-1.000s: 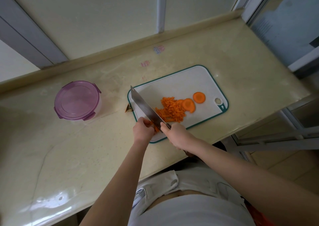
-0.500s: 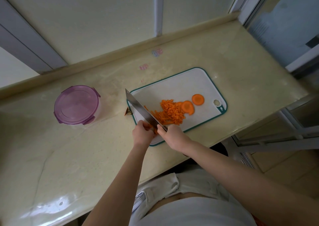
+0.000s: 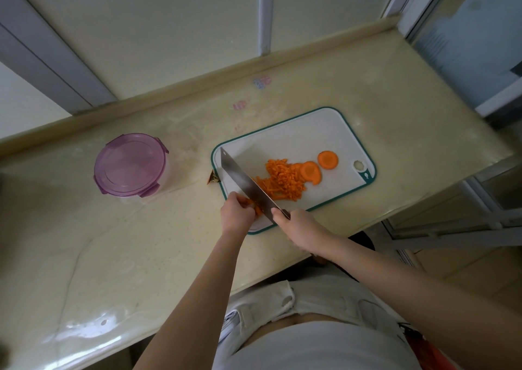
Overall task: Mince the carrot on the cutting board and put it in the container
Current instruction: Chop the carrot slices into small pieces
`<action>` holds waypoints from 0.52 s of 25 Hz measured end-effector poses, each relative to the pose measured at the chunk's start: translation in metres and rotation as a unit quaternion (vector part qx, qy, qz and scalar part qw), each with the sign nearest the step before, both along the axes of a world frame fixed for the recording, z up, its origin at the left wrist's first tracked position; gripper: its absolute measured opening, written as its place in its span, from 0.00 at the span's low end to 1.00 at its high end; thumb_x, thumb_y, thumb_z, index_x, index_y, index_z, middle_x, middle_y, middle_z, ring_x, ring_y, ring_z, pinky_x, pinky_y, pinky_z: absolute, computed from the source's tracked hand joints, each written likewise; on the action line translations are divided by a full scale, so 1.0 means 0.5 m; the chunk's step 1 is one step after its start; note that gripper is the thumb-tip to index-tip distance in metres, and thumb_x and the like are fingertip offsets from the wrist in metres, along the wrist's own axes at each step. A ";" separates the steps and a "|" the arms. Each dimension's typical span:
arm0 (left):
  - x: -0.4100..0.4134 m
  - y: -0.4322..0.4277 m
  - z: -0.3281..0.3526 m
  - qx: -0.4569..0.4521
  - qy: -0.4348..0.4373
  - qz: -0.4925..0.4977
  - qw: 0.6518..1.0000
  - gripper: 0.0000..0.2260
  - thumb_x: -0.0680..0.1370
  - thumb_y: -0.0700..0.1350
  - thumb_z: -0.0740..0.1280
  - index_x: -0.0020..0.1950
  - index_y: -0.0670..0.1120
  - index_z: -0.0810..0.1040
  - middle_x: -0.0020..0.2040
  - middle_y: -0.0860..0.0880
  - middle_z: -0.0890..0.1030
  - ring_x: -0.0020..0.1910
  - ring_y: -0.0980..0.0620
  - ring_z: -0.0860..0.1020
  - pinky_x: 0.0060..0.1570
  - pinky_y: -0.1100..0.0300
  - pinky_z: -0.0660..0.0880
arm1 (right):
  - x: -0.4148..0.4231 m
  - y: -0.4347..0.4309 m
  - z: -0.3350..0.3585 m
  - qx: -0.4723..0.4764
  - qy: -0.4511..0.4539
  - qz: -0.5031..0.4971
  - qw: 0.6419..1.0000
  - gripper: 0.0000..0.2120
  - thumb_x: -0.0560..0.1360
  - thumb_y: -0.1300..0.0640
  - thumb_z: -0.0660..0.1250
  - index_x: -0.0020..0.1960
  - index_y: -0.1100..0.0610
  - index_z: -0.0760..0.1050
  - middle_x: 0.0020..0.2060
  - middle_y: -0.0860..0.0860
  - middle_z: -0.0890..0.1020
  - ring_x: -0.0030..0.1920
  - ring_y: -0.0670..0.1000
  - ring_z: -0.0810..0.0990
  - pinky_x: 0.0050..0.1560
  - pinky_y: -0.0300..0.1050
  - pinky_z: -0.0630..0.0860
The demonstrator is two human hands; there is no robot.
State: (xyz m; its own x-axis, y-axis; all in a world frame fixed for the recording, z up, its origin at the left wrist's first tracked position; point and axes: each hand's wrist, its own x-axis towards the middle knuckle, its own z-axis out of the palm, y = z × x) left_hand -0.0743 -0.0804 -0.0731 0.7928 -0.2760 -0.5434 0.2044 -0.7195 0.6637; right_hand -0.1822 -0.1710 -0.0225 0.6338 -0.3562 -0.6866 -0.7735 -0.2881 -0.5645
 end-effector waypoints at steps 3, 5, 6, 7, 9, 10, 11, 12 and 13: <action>0.002 0.001 -0.001 0.004 -0.005 -0.008 1.000 0.06 0.75 0.35 0.64 0.45 0.44 0.70 0.46 0.41 0.80 0.47 0.43 0.79 0.50 0.49 0.78 | 0.001 0.008 -0.003 -0.033 -0.006 0.004 0.999 0.25 0.81 0.45 0.54 0.29 0.58 0.62 0.25 0.51 0.67 0.24 0.49 0.66 0.25 0.38 0.61; 0.002 0.001 -0.003 0.007 -0.009 -0.012 1.000 0.06 0.75 0.34 0.63 0.46 0.44 0.70 0.46 0.41 0.80 0.47 0.43 0.79 0.49 0.49 0.78 | 0.005 0.012 -0.009 -0.044 -0.010 0.005 0.999 0.25 0.81 0.46 0.55 0.29 0.58 0.62 0.24 0.51 0.67 0.24 0.48 0.66 0.24 0.36 0.60; 0.003 0.002 -0.005 0.010 -0.011 -0.013 1.000 0.06 0.74 0.34 0.63 0.46 0.43 0.70 0.46 0.41 0.80 0.46 0.43 0.79 0.49 0.49 0.78 | 0.005 0.013 -0.011 -0.044 -0.010 0.005 0.999 0.25 0.81 0.46 0.55 0.29 0.57 0.62 0.25 0.51 0.67 0.24 0.48 0.66 0.24 0.37 0.61; 0.003 0.002 -0.005 0.012 -0.014 -0.015 1.000 0.06 0.74 0.34 0.63 0.46 0.43 0.70 0.45 0.42 0.79 0.46 0.43 0.79 0.49 0.49 0.78 | 0.005 0.014 -0.013 -0.045 -0.011 0.007 0.999 0.25 0.81 0.45 0.55 0.29 0.57 0.62 0.25 0.51 0.68 0.25 0.48 0.67 0.25 0.37 0.61; 0.003 0.002 -0.004 0.010 -0.014 -0.014 1.000 0.06 0.75 0.34 0.63 0.46 0.43 0.70 0.44 0.43 0.78 0.46 0.44 0.79 0.47 0.51 0.78 | 0.011 0.018 -0.015 -0.045 -0.016 0.011 0.999 0.24 0.81 0.45 0.54 0.30 0.57 0.64 0.27 0.51 0.69 0.26 0.47 0.67 0.28 0.38 0.63; 0.003 0.001 -0.002 0.011 -0.018 -0.016 1.000 0.05 0.75 0.34 0.63 0.47 0.43 0.70 0.43 0.44 0.77 0.45 0.46 0.78 0.45 0.53 0.77 | 0.019 0.020 -0.013 -0.050 -0.023 0.013 0.998 0.24 0.81 0.45 0.54 0.30 0.57 0.64 0.26 0.51 0.68 0.27 0.47 0.67 0.28 0.39 0.63; 0.002 0.001 0.001 0.015 -0.023 -0.019 0.999 0.05 0.75 0.34 0.63 0.47 0.43 0.70 0.43 0.45 0.76 0.44 0.47 0.77 0.44 0.55 0.76 | 0.030 0.020 -0.012 -0.054 -0.033 0.015 0.998 0.25 0.81 0.46 0.54 0.30 0.57 0.63 0.26 0.51 0.68 0.26 0.48 0.67 0.28 0.39 0.62; 0.002 0.002 0.003 0.016 -0.025 -0.020 0.999 0.05 0.75 0.35 0.64 0.47 0.43 0.70 0.42 0.45 0.76 0.44 0.47 0.77 0.43 0.56 0.76 | 0.039 0.018 -0.011 -0.052 -0.046 0.016 0.997 0.25 0.82 0.46 0.54 0.29 0.57 0.62 0.25 0.51 0.67 0.26 0.49 0.67 0.29 0.41 0.62; 0.002 0.002 0.002 0.012 -0.023 -0.019 0.999 0.05 0.75 0.35 0.64 0.47 0.43 0.70 0.43 0.44 0.77 0.44 0.46 0.78 0.44 0.54 0.77 | 0.045 0.012 -0.012 -0.043 -0.058 0.016 0.997 0.25 0.82 0.46 0.53 0.29 0.57 0.61 0.25 0.51 0.66 0.27 0.50 0.67 0.31 0.43 0.62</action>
State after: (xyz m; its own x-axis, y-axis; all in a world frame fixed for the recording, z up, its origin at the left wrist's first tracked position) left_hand -0.0733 -0.0793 -0.0721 0.8063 -0.2939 -0.5133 0.1463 -0.7418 0.6545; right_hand -0.1595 -0.1648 -0.0286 0.7189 -0.3890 -0.5760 -0.6943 -0.3634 -0.6212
